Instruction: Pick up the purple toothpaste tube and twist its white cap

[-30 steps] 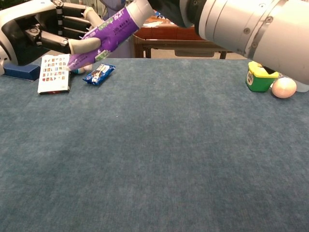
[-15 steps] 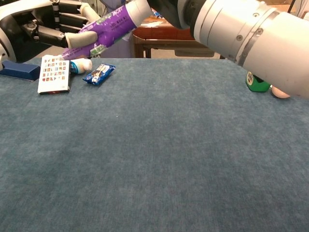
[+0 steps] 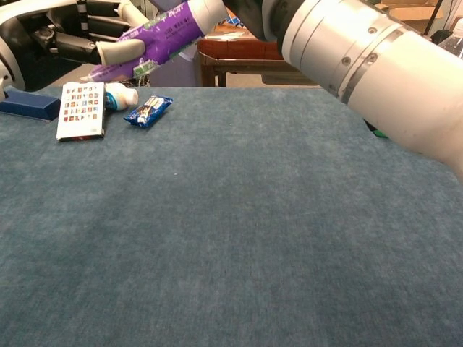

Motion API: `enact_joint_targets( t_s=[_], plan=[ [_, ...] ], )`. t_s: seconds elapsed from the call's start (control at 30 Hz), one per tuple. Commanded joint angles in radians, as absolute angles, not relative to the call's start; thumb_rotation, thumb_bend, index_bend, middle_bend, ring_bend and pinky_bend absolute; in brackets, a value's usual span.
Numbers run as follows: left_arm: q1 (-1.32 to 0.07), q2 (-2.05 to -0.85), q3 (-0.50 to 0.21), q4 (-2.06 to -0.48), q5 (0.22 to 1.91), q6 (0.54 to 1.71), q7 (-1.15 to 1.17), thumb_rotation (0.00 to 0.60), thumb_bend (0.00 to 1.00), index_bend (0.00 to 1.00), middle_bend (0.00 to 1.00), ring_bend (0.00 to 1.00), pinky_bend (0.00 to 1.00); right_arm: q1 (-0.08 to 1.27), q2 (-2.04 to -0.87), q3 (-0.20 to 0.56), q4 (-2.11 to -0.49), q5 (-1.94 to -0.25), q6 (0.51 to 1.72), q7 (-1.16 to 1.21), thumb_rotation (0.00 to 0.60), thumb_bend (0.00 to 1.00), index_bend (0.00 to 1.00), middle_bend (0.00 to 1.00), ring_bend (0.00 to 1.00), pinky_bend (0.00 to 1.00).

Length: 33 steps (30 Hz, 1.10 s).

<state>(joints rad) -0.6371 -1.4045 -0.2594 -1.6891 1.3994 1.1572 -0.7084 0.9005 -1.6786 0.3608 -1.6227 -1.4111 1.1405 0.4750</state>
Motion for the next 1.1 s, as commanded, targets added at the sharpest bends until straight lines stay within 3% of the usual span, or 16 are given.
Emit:
enact_joint_targets(
  t_s=[0.03,0.3,0.8,1.1],
  plan=[
    [-0.636,-1.402,-0.263,-1.691,1.395,1.156,-0.715,0.6,0.5,0.67,0.82,0.56,0.47,0.899,-1.688,0.359,-1.609,-1.417,1.142,0.499,0.115,0.02,0.0,0.0,0.0,0.0],
    [-0.635,-1.384,-0.252,-1.686,1.402,1.142,-0.691,0.6,0.5,0.67,0.82,0.56,0.47,0.893,-1.647,0.347,-1.629,-1.446,1.136,0.488,0.115,0.02,0.0,0.0,0.0,0.0],
    [-0.675,-1.384,-0.166,-1.554,1.471,1.052,-0.516,0.6,0.49,0.65,0.8,0.54,0.47,0.819,-1.376,0.328,-1.796,-1.418,1.096,0.315,0.115,0.02,0.0,0.0,0.0,0.0],
    [-0.705,-1.458,-0.106,-1.421,1.494,0.993,-0.375,0.6,0.49,0.62,0.76,0.52,0.47,0.76,-1.267,0.285,-1.825,-1.412,1.1,0.266,0.115,0.02,0.0,0.0,0.0,0.0]
  ],
)
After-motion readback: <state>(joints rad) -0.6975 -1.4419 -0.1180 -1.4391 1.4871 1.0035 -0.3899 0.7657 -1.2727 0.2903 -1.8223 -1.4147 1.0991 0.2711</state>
